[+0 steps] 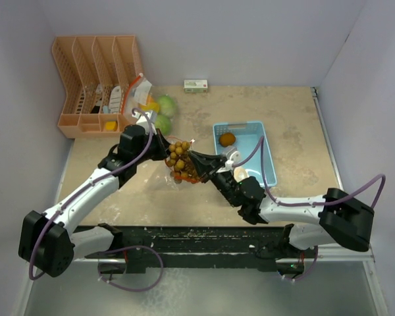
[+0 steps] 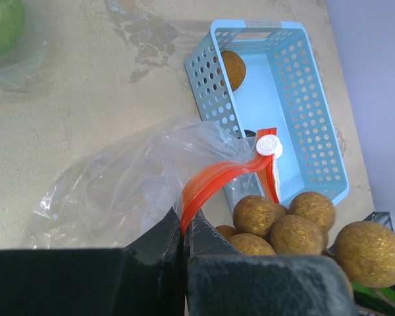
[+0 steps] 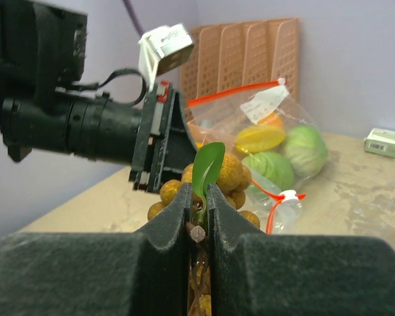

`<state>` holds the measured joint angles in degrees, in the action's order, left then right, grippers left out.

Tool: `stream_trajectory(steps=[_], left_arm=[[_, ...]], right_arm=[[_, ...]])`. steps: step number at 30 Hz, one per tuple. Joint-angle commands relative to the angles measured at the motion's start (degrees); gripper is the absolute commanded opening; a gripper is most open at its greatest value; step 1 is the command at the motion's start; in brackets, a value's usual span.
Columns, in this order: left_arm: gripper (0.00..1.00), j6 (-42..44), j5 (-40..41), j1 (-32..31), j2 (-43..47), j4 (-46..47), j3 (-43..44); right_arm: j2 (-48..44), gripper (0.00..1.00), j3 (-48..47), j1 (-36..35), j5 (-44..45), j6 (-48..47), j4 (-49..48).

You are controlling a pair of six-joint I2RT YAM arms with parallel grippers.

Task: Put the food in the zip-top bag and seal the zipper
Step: Place the fake fruit in the zipper food storage bag.

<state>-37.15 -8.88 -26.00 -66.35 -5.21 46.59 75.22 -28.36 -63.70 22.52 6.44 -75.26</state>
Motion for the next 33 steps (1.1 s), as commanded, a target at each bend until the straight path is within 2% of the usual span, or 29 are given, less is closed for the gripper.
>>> stream_trajectory(steps=[1,7,15,20,24,33], left_arm=[[0.0,1.81,-0.14,-0.1,-0.18,2.87,2.11],[0.0,2.48,-1.8,-0.13,0.94,0.67,4.57],[0.0,2.67,-6.9,-0.12,1.76,-1.18,6.57],[0.0,2.53,-7.73,-0.1,2.15,-1.47,5.22],[0.0,2.08,-8.19,-0.14,1.96,-0.81,5.27],[0.0,4.0,-6.32,-0.14,-0.99,-3.14,11.61]], right_arm=[[0.04,0.0,-2.39,-0.55,-5.75,-0.26,4.49],[5.7,0.0,-7.97,-0.58,0.36,2.05,14.15],[11.1,0.0,-14.55,-0.57,10.25,4.19,18.45],[12.69,0.0,-19.13,-0.53,21.79,2.57,16.03],[15.72,0.0,-22.03,-0.55,21.08,-3.29,11.31],[15.85,0.0,-15.02,-1.31,12.22,4.8,13.22]])
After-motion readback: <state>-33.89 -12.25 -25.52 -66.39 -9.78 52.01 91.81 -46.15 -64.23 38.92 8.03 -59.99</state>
